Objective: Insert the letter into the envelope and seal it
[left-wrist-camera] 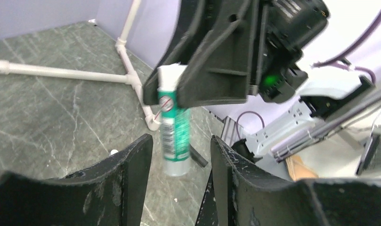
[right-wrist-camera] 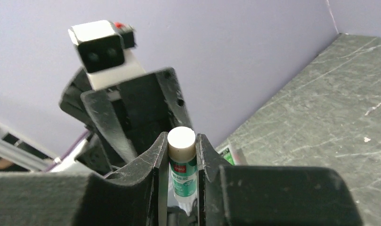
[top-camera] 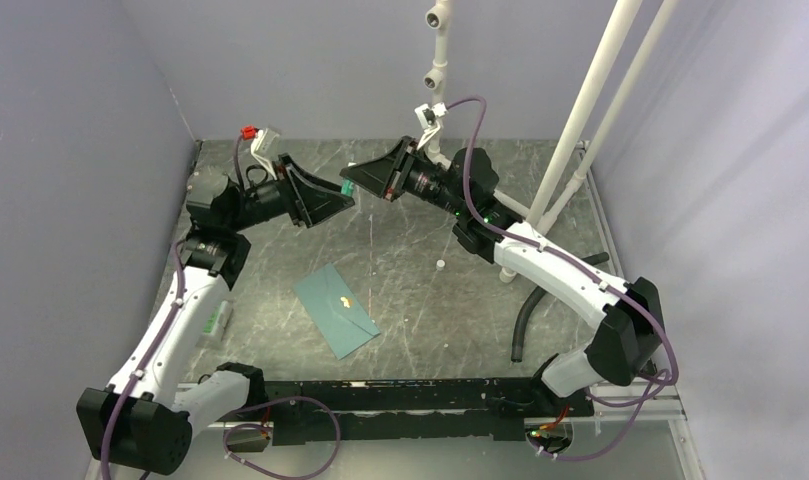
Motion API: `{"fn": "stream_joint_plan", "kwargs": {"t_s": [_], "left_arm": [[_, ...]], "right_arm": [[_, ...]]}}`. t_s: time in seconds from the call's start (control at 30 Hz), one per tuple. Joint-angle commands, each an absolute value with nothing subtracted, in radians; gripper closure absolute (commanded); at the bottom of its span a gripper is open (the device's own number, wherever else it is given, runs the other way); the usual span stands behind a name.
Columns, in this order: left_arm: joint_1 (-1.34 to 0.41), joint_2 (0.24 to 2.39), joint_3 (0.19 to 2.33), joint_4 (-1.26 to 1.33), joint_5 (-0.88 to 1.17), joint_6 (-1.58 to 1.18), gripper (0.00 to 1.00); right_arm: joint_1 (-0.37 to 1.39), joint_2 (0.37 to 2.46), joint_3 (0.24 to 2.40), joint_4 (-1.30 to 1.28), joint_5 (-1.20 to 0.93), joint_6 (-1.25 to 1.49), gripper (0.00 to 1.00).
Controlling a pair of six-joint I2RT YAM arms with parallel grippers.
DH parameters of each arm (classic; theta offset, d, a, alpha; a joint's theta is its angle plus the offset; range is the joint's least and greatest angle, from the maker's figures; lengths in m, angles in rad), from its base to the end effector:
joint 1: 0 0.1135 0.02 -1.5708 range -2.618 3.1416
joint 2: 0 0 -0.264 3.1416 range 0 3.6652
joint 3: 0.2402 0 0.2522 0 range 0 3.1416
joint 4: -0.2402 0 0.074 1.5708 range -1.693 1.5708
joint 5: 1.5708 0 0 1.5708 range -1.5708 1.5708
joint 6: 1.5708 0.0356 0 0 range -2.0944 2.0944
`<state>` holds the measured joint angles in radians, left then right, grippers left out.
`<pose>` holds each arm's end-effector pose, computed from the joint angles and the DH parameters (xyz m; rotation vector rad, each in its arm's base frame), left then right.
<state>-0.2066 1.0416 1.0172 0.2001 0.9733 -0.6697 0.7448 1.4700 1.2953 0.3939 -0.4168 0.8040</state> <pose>0.2148 -0.0751 0.4118 0.5318 1.5448 -1.3613 0.2469 0.2472 0.4158 -0.3533 1.5208 1.5450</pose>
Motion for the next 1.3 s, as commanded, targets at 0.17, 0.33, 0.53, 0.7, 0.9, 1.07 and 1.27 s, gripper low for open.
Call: {"fn": "stream_joint_plan", "kwargs": {"t_s": [0.17,0.33,0.53,0.7,0.9,1.07,1.27], "left_arm": [[-0.210,1.025,0.892,0.465,0.791,-0.863,0.44],[-0.210,1.034,0.874,0.498,0.758,-0.889,0.44],[-0.212,1.040,0.861,0.506,0.741,-0.903,0.49],[-0.212,1.036,0.875,0.441,0.725,-0.866,0.89],[-0.212,1.000,0.914,0.181,0.622,-0.712,0.97],[-0.213,0.967,0.928,-0.096,0.431,-0.620,0.97],[-0.212,0.933,0.907,-0.197,0.391,-0.569,0.98]], "right_arm": [[0.742,1.483,1.270,0.595,-0.294,1.034,1.00],[0.742,1.503,1.264,0.601,-0.306,1.070,1.00],[0.741,1.514,1.274,0.584,-0.313,1.084,1.00],[0.742,1.515,1.270,0.567,-0.323,1.076,1.00],[0.715,1.475,1.286,0.348,-0.295,0.949,0.55],[0.675,1.466,1.344,-0.014,-0.141,0.725,0.39],[0.622,1.593,1.458,-0.512,0.151,0.549,0.42]]}}
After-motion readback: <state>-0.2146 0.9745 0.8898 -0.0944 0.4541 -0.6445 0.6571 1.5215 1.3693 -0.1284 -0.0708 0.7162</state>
